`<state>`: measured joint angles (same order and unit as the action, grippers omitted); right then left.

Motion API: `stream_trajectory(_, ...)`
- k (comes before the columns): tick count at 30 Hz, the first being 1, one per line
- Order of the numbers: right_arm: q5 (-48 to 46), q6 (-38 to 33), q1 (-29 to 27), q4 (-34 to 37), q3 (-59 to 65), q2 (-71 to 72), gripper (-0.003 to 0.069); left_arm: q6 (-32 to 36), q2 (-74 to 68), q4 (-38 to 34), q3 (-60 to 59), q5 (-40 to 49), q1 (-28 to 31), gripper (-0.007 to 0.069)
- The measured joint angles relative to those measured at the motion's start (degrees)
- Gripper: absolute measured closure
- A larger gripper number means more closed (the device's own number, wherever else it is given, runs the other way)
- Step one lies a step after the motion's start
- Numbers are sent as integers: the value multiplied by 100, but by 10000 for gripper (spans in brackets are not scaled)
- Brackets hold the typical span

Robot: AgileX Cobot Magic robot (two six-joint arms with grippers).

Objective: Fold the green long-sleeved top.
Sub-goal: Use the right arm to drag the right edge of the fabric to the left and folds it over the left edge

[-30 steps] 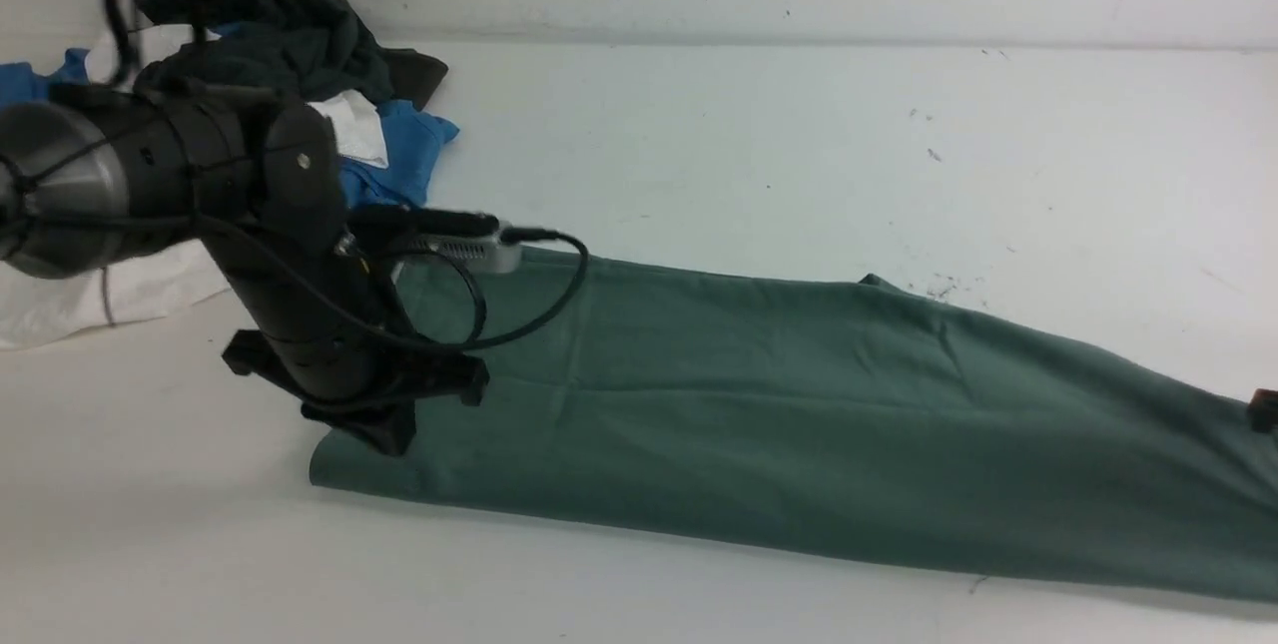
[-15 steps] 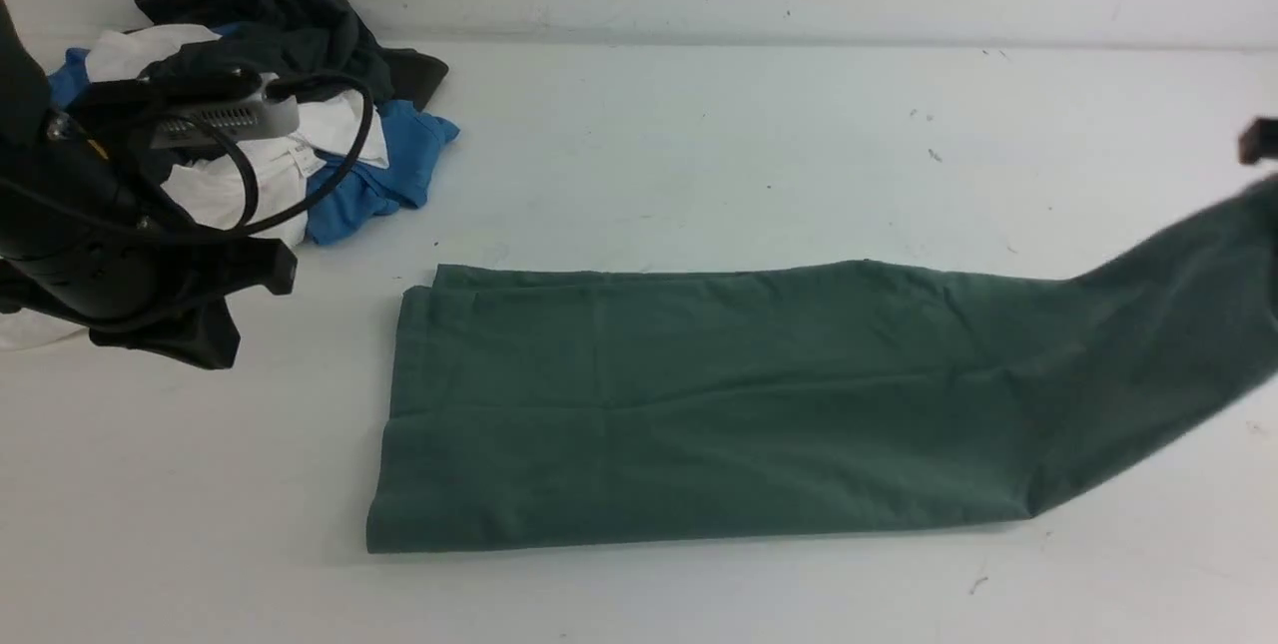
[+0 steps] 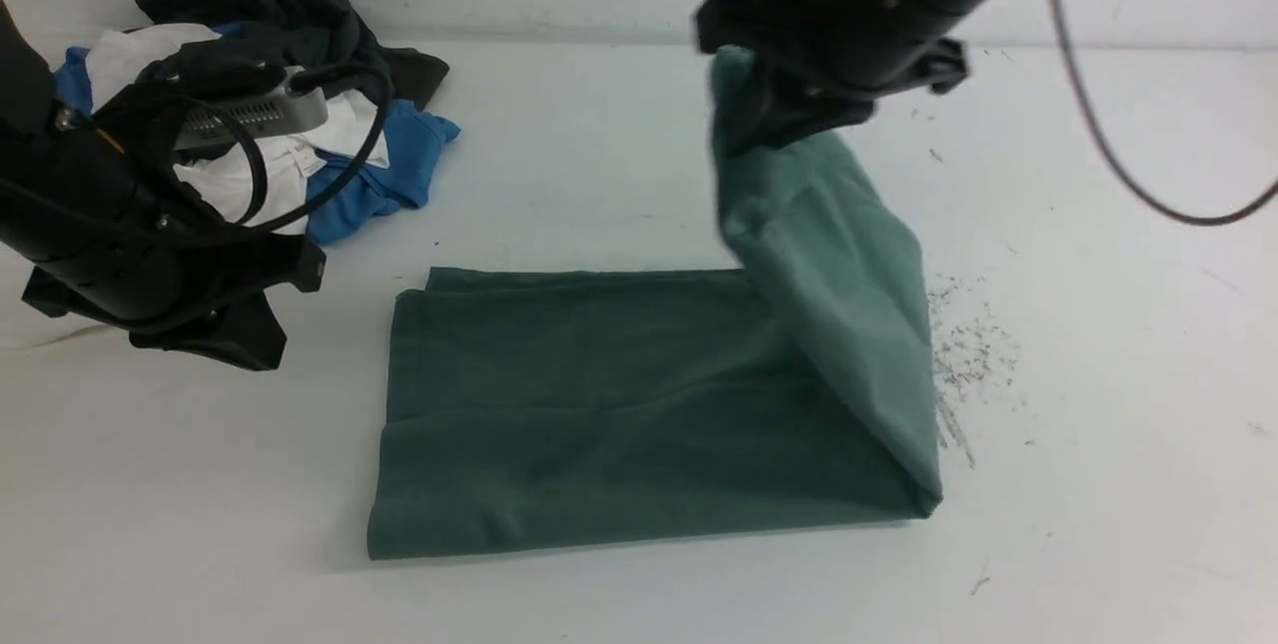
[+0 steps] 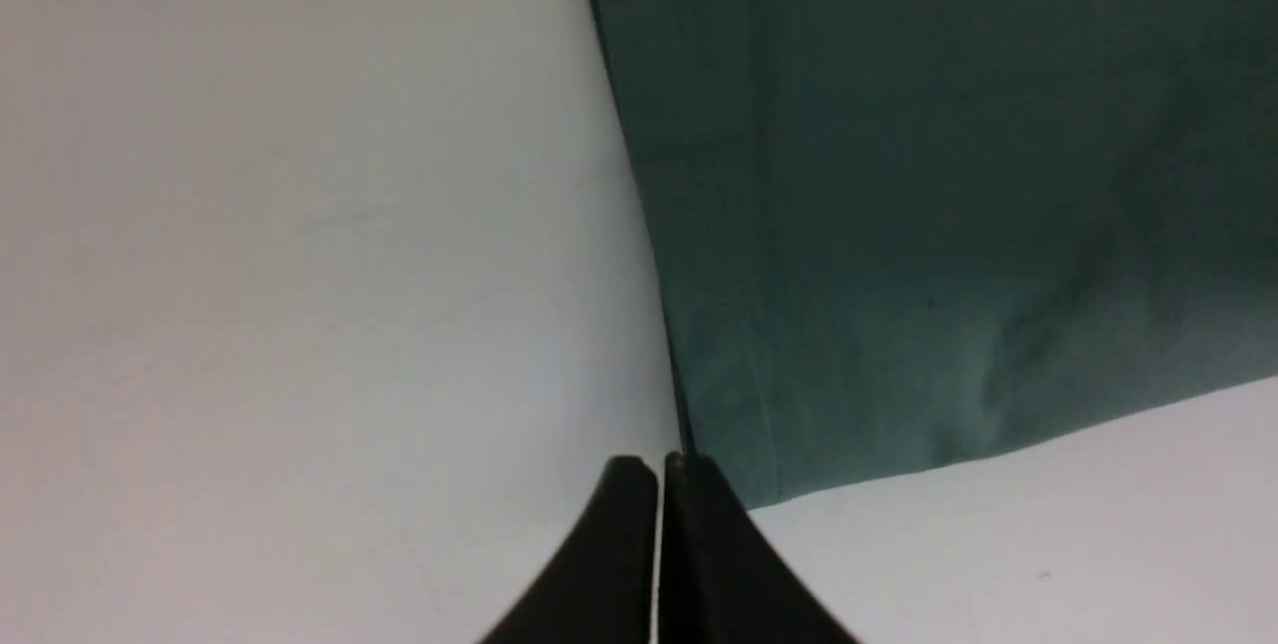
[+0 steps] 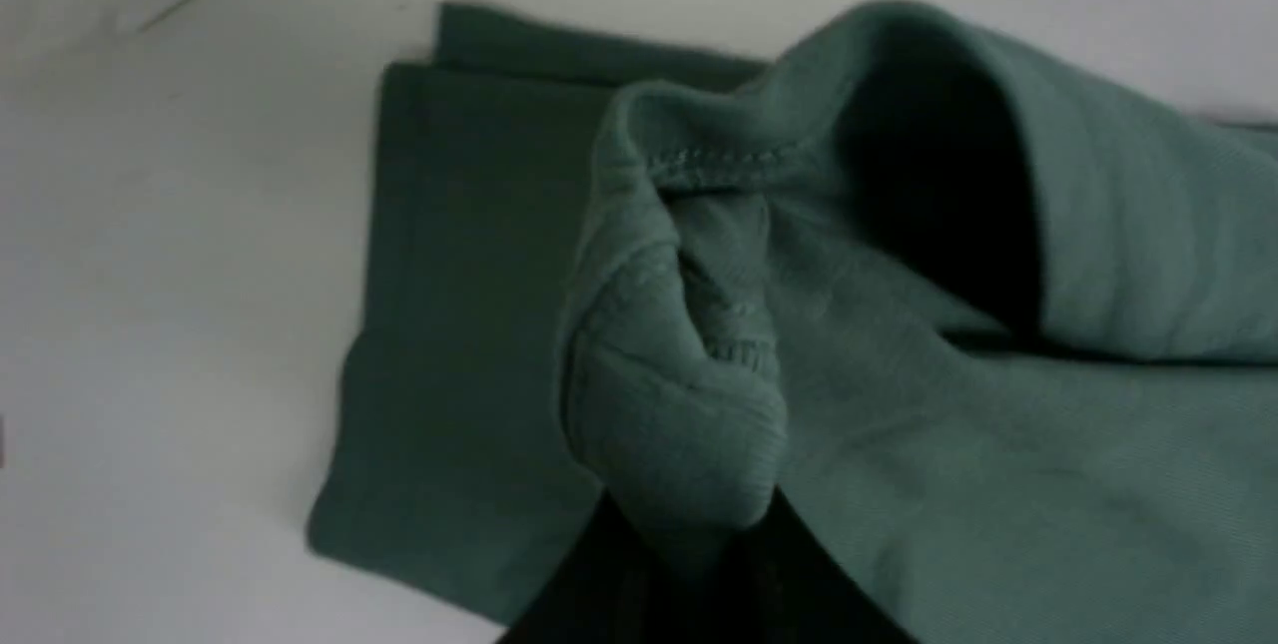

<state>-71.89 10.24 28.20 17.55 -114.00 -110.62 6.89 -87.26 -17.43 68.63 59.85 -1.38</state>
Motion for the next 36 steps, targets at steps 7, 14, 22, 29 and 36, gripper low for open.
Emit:
stream_trajectory(7,432,143,987,242,-153,-717,608,4,18,-47,0,22,0,629)
stream_trajectory(14,1152,142,1488,799,-153,-1502,608,4,30,-1,0,140,7,629)
stream_trajectory(22,1446,96,1729,1042,-153,-1949,585,15,30,34,0,165,7,629)
stream_trajectory(29,1917,74,1740,1441,-253,-1985,351,19,30,58,0,165,7,629)
stream_trajectory(36,881,-399,1526,777,-1111,-1985,179,19,30,200,0,220,7,629)
